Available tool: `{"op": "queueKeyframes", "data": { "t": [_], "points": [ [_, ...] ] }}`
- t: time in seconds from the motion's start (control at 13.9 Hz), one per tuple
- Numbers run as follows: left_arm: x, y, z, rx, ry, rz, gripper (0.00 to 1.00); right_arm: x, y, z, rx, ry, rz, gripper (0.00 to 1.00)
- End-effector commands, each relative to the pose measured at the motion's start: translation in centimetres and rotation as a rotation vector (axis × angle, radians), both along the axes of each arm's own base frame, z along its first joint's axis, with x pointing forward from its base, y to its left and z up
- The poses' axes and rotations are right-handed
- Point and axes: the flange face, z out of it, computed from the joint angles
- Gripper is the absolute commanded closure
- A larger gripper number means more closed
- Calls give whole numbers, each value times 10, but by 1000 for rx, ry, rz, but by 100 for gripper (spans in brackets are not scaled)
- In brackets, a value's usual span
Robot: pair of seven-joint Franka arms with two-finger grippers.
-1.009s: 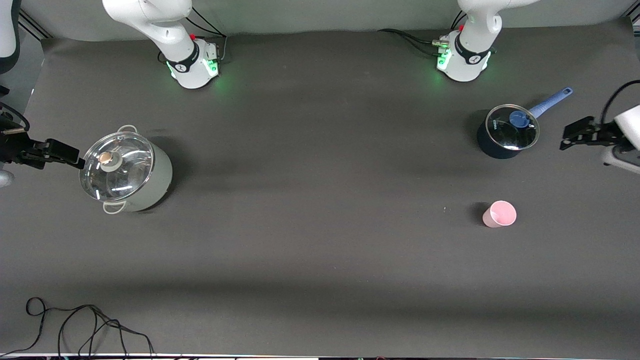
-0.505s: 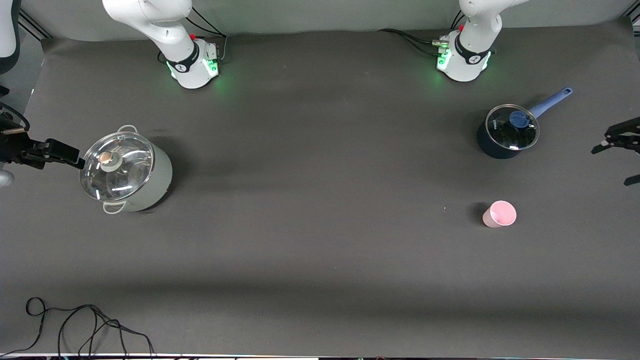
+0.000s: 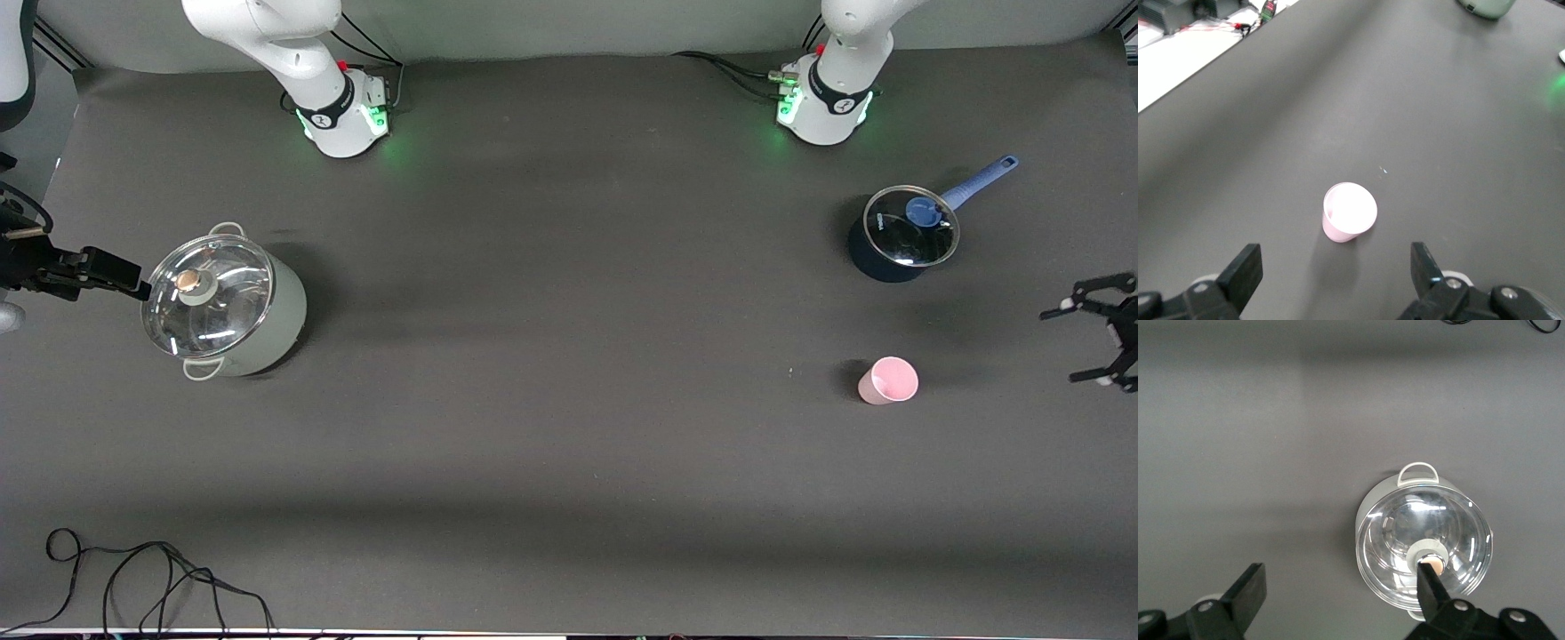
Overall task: Transfer pink cup from left to right arm
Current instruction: 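Move the left gripper off the saucepan toward the pink cup, then close the left gripper around the pink cup's base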
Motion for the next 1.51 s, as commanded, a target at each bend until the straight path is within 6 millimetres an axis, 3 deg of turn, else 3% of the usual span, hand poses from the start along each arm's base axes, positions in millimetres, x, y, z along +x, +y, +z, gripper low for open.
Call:
{"op": "queueKeyframes", "data": {
  "t": [0.0,0.43,0.65,1.01,1.23,1.44],
  "points": [
    [21,11,-57,-109,-128,-68,1,-1,2,5,13,-10,-15,0],
    [20,6,-176,-266,-325,-131,1,-1,3,5,13,-10,-14,0],
    [15,-4,-221,-323,-398,-140,1,-1,3,4,13,-9,-14,0],
    [5,-22,-259,-394,-454,-184,1,-1,3,5,13,-12,-14,0],
    [-2,-44,-280,-491,-435,-210,1,0,3,4,13,-10,-14,0],
    [-6,-50,-287,-513,-454,-228,1,0,3,4,13,-10,-14,0]
  ]
}}
